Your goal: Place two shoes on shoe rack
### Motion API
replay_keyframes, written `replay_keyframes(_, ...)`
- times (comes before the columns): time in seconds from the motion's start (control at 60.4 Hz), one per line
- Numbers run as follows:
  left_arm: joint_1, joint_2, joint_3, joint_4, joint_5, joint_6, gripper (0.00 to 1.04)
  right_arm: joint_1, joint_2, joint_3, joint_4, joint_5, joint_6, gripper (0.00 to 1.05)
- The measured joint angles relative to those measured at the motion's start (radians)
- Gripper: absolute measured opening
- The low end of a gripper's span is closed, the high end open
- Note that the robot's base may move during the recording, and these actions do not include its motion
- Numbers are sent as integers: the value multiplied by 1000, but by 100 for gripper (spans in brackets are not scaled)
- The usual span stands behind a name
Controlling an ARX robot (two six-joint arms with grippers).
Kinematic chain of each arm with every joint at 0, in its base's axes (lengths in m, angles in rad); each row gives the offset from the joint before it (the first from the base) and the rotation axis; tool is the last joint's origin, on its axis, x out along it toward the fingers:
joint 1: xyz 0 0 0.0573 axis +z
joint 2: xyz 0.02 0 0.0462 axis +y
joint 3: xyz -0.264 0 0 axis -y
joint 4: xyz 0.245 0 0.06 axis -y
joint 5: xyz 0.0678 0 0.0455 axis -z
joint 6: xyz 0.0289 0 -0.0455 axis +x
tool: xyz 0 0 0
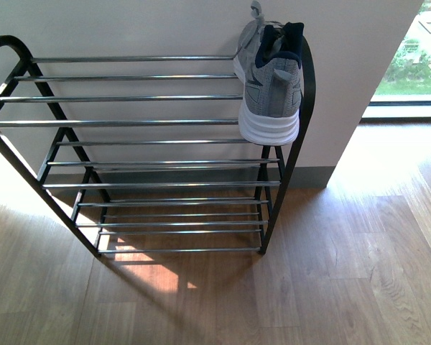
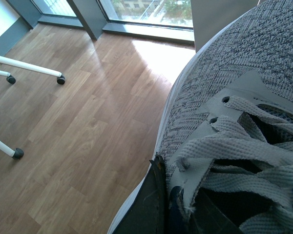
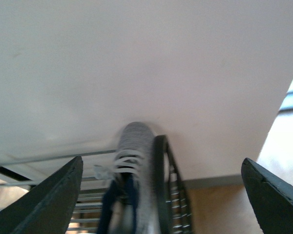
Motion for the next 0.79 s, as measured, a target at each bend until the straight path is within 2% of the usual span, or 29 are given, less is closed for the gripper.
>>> replay_keyframes(0.099, 0, 0, 0, 0, -1, 0, 1, -39, -101, -158, 252, 97, -127, 84)
replay_keyframes(0.182, 0, 0, 0, 0, 1, 0, 1, -58, -146, -282, 408, 89, -172, 72)
replay_keyframes(0.381, 0, 0, 0, 0, 0, 0, 1, -85, -230, -500, 512, 43, -212, 44)
replay_keyframes(0.563, 0, 0, 0, 0, 0, 0, 1, -135, -373, -686, 565, 6, -225, 5)
replay_keyframes(0.596, 0, 0, 0, 0, 0, 0, 1, -139, -389, -707, 567, 0, -230, 1)
replay_keyframes(0.795, 0, 0, 0, 0, 0, 0, 1, -172, -518, -835, 565, -27, -230, 1)
